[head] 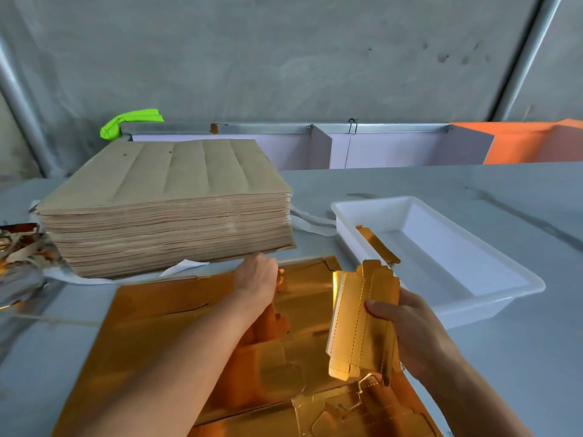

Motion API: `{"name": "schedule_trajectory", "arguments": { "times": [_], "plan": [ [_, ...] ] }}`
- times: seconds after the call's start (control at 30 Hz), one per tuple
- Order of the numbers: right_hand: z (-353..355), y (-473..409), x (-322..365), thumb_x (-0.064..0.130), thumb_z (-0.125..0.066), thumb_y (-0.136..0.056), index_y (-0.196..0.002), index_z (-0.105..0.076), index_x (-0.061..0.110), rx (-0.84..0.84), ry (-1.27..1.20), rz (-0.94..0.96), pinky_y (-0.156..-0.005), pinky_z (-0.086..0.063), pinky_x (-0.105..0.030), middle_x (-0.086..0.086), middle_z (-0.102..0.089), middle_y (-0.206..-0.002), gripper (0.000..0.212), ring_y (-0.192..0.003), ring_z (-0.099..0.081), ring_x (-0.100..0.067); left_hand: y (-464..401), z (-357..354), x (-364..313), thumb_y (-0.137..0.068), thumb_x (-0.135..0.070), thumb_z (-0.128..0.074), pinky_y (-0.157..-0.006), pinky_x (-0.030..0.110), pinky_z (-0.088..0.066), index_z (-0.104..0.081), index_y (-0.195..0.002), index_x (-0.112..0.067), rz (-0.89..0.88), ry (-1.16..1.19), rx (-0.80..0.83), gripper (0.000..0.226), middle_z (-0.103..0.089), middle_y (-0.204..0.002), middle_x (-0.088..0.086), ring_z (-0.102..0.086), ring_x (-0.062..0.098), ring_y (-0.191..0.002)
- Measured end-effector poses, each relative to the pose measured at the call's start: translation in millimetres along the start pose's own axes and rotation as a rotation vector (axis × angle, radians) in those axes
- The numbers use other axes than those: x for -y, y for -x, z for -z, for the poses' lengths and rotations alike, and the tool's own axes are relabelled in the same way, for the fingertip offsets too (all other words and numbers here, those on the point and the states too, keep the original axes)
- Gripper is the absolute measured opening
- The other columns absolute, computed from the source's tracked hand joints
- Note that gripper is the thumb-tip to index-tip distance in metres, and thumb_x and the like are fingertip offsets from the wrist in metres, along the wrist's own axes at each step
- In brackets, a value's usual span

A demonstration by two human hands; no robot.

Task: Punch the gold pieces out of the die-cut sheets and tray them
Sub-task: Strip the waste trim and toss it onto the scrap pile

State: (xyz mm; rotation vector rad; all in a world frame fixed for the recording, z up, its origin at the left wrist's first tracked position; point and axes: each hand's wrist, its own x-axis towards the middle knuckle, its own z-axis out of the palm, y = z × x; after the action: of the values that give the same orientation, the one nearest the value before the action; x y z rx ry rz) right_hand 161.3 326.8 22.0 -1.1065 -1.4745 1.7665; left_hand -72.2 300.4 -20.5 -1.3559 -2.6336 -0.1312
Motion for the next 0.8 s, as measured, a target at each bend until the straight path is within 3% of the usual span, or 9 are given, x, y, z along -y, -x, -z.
{"name": "schedule_trajectory", "arguments": {
  "times": [0.1,0.27,0.3,0.37,0.47,0.63,0.73,0.8],
  "plan": [
    [-5,-5,3,0.013,-0.052,-0.096,-0.125,-0.053,0.012,-0.002,-0.022,-0.031,-0.096,-0.044,-0.061,-0.013,-0.059,-0.121,0.029,-0.108,-0.059,-0.038,3,9,7,-0.094,-0.014,-0.054,-0.059,0.026,-0.038,-0.054,-0.077,-0.015,0.056,0.139,-0.057,0.017,-0.057,-0.085,0.002,-0.048,0.014,-0.068],
    [-10,-10,9,0.011,-0.051,-0.096,-0.125,-0.052,0.013,0.024,-0.047,-0.053,-0.093,-0.047,-0.059,-0.013,-0.06,-0.119,0.029,-0.107,-0.059,-0.037,5,38,40,-0.091,-0.016,-0.056,-0.075,0.025,-0.04,-0.054,-0.073,-0.014,-0.085,0.295,-0.19,0.018,-0.048,-0.096,-0.003,-0.049,0.015,-0.091],
    [-12,-11,11,0.011,-0.052,-0.096,-0.124,-0.053,0.013,0.014,-0.041,-0.033,-0.097,-0.043,-0.061,-0.012,-0.059,-0.121,0.028,-0.11,-0.057,-0.037,6,45,47,-0.09,-0.016,-0.057,-0.079,0.025,-0.04,-0.05,-0.067,-0.016,-0.135,0.321,-0.17,0.024,-0.049,-0.096,-0.003,-0.049,0.015,-0.094],
    [-16,-13,16,0.011,-0.054,-0.095,-0.118,-0.055,0.015,-0.007,-0.014,0.015,-0.1,-0.039,-0.061,-0.01,-0.058,-0.122,0.024,-0.114,-0.054,-0.035,8,57,60,-0.09,-0.015,-0.057,-0.069,0.025,-0.04,-0.046,-0.062,-0.018,-0.155,0.403,-0.081,0.03,-0.055,-0.091,-0.001,-0.052,0.016,-0.082],
    [-22,-15,28,0.006,-0.054,-0.094,-0.102,-0.062,0.014,-0.013,0.041,0.128,-0.08,-0.05,-0.047,-0.009,-0.066,-0.104,0.014,-0.098,-0.062,-0.029,9,67,75,-0.09,-0.014,-0.059,-0.06,0.026,-0.043,-0.059,-0.074,-0.01,-0.106,0.556,-0.003,0.017,-0.061,-0.084,0.005,-0.053,0.016,-0.069],
    [-25,-26,46,0.003,-0.052,-0.094,-0.083,-0.054,0.024,-0.11,0.164,0.282,-0.063,-0.047,-0.033,-0.002,-0.059,-0.084,0.024,-0.076,-0.057,-0.017,22,76,92,-0.091,-0.031,-0.06,-0.064,0.014,-0.042,-0.065,-0.076,-0.013,-0.123,0.721,-0.003,0.024,-0.065,-0.082,0.007,-0.061,0.017,-0.08],
    [-29,-35,50,0.005,-0.052,-0.095,-0.086,-0.052,0.021,-0.131,0.217,0.311,-0.068,-0.044,-0.037,0.003,-0.056,-0.083,0.018,-0.074,-0.054,-0.013,29,83,98,-0.092,-0.038,-0.056,-0.064,0.018,-0.043,-0.063,-0.073,-0.017,-0.129,0.804,0.03,0.029,-0.062,-0.075,0.012,-0.057,0.019,-0.07],
    [-31,-40,54,0.006,-0.051,-0.095,-0.093,-0.05,0.019,-0.151,0.261,0.342,-0.074,-0.045,-0.044,0.003,-0.056,-0.084,0.014,-0.077,-0.055,-0.019,32,90,101,-0.087,-0.029,-0.066,-0.067,0.023,-0.049,-0.061,-0.074,-0.018,-0.146,0.77,0.016,0.018,-0.06,-0.073,0.0,-0.056,0.013,-0.071]
  ]
}}
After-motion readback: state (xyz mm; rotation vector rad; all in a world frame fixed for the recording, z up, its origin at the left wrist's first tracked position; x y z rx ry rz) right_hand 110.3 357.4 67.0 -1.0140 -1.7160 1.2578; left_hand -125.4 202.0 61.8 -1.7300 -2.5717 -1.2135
